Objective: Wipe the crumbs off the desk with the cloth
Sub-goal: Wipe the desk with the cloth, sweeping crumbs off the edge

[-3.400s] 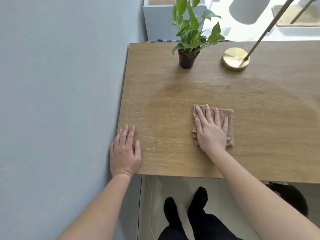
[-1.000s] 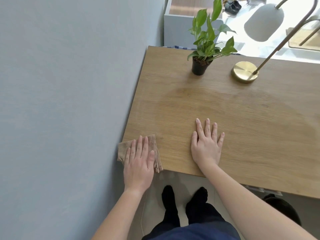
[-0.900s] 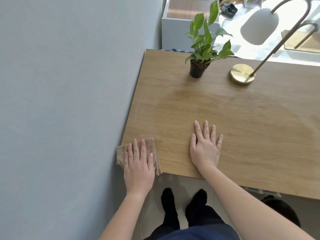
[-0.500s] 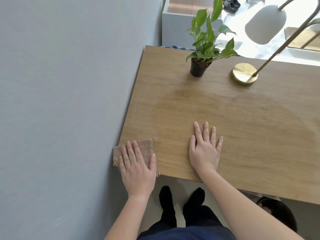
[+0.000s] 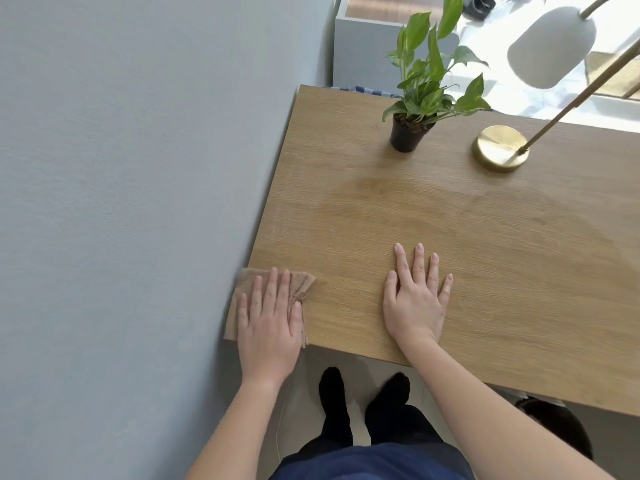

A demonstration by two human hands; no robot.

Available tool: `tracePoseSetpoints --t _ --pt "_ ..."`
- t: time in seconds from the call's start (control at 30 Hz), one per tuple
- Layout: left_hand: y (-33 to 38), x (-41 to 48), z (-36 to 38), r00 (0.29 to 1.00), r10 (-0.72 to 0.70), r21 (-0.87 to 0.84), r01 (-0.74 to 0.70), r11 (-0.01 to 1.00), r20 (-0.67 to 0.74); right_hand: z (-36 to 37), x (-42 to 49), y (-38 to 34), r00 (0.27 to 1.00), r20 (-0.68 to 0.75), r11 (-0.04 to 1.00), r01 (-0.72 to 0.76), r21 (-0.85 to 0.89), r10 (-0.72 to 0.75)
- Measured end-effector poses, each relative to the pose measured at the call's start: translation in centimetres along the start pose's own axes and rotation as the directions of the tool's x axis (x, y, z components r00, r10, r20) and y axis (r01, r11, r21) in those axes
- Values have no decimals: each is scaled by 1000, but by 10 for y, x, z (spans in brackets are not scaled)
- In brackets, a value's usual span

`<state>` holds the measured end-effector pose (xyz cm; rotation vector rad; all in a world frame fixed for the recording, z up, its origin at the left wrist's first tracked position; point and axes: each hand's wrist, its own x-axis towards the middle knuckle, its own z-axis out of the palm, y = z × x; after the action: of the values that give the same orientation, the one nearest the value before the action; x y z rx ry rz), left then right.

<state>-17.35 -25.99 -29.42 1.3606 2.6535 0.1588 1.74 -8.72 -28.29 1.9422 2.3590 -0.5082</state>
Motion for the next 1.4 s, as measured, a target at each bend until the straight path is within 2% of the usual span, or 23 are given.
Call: tracePoseSetpoints --t 0.1,0.27,0.4,0.47,0.53,0.7,0.87,1.07,1.17,1.33,1.4 --pt "-12 8 -3 988 -151 -16 151 988 -15 1 1 -1 1000 -5 1000 0 -4 0" --pt "19 44 -3 983 -184 -49 184 982 -2 2 2 -1 1000 -10 1000 -2 -10 2" --pt "37 69 -3 999 -7 -50 9 999 37 1 3 -3 1000 -3 1000 -3 -9 3" --pt "27 59 -3 995 87 -57 -85 995 50 0 1 -1 1000 8 1000 6 1 -6" --pt "9 39 -3 992 119 -44 -118 992 32 -3 2 5 999 19 999 38 10 -38" --pt "-31 9 -3 999 47 -35 -47 998 22 -18 12 38 984 -2 983 180 -37 -180" --pt "-20 30 -4 999 -23 -53 25 998 29 -17 17 41 984 -24 983 177 -42 -178" --pt "22 116 -11 993 -112 -100 116 988 44 -17 20 42 984 -24 983 176 -40 -178" --pt "41 128 -8 989 -137 -99 142 985 54 -17 20 43 984 -25 984 175 -44 -176" --pt "31 77 -8 991 110 -85 -104 991 79 -16 21 44 983 -25 983 180 -38 -181" --pt "22 62 -7 988 131 -92 -123 988 81 -16 21 43 982 -26 982 187 -38 -188"
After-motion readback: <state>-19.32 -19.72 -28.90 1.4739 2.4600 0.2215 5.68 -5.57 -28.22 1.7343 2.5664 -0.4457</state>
